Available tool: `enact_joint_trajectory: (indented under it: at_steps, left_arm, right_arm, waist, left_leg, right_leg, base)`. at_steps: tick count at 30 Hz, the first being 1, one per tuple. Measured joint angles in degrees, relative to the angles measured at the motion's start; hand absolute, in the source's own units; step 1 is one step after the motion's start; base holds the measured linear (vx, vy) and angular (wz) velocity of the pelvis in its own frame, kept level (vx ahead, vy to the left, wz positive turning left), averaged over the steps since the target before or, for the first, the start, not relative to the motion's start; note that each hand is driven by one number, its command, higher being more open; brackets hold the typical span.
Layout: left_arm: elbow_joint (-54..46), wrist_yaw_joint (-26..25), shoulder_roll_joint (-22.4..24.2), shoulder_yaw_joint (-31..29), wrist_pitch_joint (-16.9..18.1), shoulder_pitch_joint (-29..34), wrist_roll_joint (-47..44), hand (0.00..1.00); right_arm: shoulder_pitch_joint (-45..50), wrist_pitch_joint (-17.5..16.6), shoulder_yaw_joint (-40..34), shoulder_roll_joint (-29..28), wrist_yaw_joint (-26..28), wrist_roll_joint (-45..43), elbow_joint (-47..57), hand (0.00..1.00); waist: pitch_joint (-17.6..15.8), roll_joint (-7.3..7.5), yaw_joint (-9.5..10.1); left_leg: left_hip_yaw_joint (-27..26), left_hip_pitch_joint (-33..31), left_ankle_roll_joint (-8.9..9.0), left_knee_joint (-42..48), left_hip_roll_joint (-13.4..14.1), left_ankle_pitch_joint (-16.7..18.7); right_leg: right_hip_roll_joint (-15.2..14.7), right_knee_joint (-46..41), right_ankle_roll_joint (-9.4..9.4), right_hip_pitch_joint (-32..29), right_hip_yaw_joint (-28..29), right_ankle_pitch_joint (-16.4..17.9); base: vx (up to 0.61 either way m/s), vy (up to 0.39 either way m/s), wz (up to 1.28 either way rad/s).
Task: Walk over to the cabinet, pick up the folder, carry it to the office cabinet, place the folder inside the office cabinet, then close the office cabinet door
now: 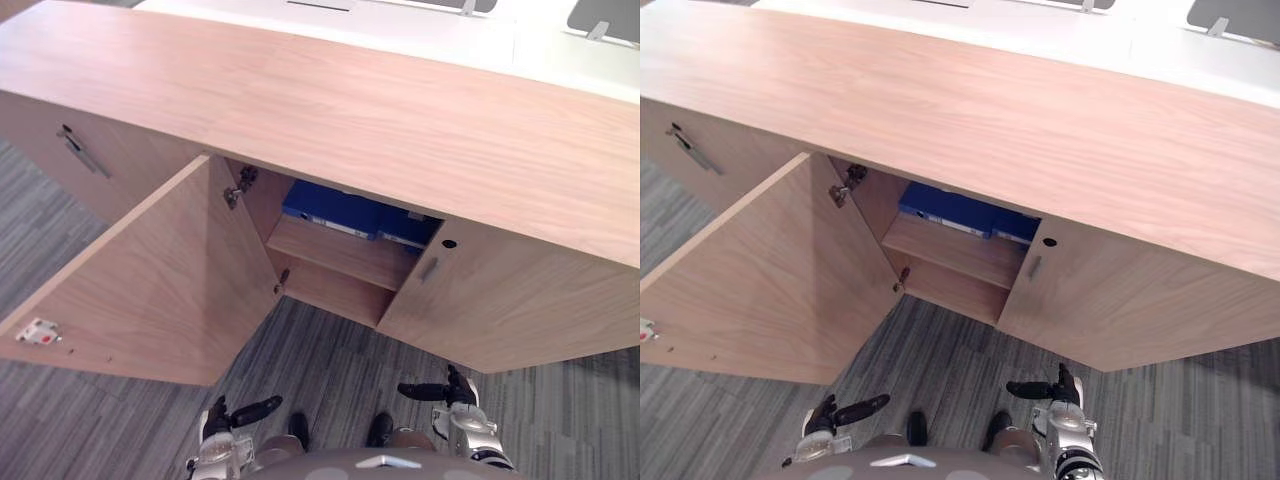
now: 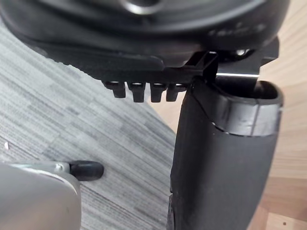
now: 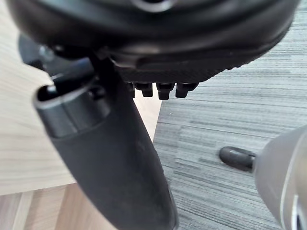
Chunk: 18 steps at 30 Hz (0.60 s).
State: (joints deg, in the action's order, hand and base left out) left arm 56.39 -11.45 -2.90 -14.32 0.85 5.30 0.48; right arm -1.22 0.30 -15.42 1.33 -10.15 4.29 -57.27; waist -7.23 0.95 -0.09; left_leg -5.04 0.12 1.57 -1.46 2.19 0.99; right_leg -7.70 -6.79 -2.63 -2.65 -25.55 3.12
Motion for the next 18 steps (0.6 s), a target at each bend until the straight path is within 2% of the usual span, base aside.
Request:
enact_joint_trajectory:
  at_steps: [5,7,12,16,18]
  left_arm:
    - [0.35,0.08,0.07,-2.21,-0.07,0.41,-1.25,1.00]
    - [0.36,-0.12,0.03,-5.94,-0.08,0.62,-3.91,1.00]
    - [0.24,-1.92,-0.70,-16.74,-0.08,2.67,-10.12,1.00]
    - [-1.10,-2.57,-4.28,-22.62,-0.08,3.88,-12.55,1.00]
    - [-3.09,-3.19,-6.30,-23.24,-0.06,4.84,-13.32,1.00]
  right_arm:
    - [0.70,0.90,-1.45,-0.24,-0.12,0.04,-1.78,1.00]
    - [0.62,0.96,-1.43,-0.23,-0.10,0.04,-2.22,1.00]
    - [0.18,0.95,-1.45,1.86,-0.12,0.06,-2.27,1.00]
    - [-0.17,0.94,-1.40,3.05,-0.14,0.11,-2.31,1.00]
    - [-0.15,0.94,-1.33,3.18,-0.14,0.12,-2.40,1.00]
  waist:
    - [0.41,-0.13,-0.26]
    - [0.45,-0.21,-0.16]
    - [1.27,-1.64,-0.15]
    - [2.09,-1.82,0.05]
    - [2.20,-1.69,0.19]
  left_leg:
    - [0.74,2.75,-0.50,-1.46,-0.82,-0.32]
    - [1.40,3.20,-0.65,-1.46,-0.71,-0.45]
    - [3.02,4.58,-0.67,-1.53,-0.51,-0.49]
    - [4.30,5.42,-0.56,-1.59,-0.46,-0.83]
    - [4.28,6.20,-0.45,-2.02,-0.33,-1.00]
  right_leg:
    - [0.55,0.59,-0.12,2.28,2.56,-0.13]
    - [0.93,1.27,-0.11,3.03,2.67,-0.13]
    - [1.39,2.14,-0.01,5.39,2.55,-0.08]
    - [1.55,2.52,-0.01,6.90,2.93,-0.07]
    - [1.69,2.59,0.04,7.71,3.27,-0.04]
  base:
    - [0.01,0.024,0.06]
    - [0.02,-0.012,0.16]
    - [-0.01,-0.019,0.15]
    - [-0.04,-0.002,0.14]
    - [-0.07,-0.009,0.01]
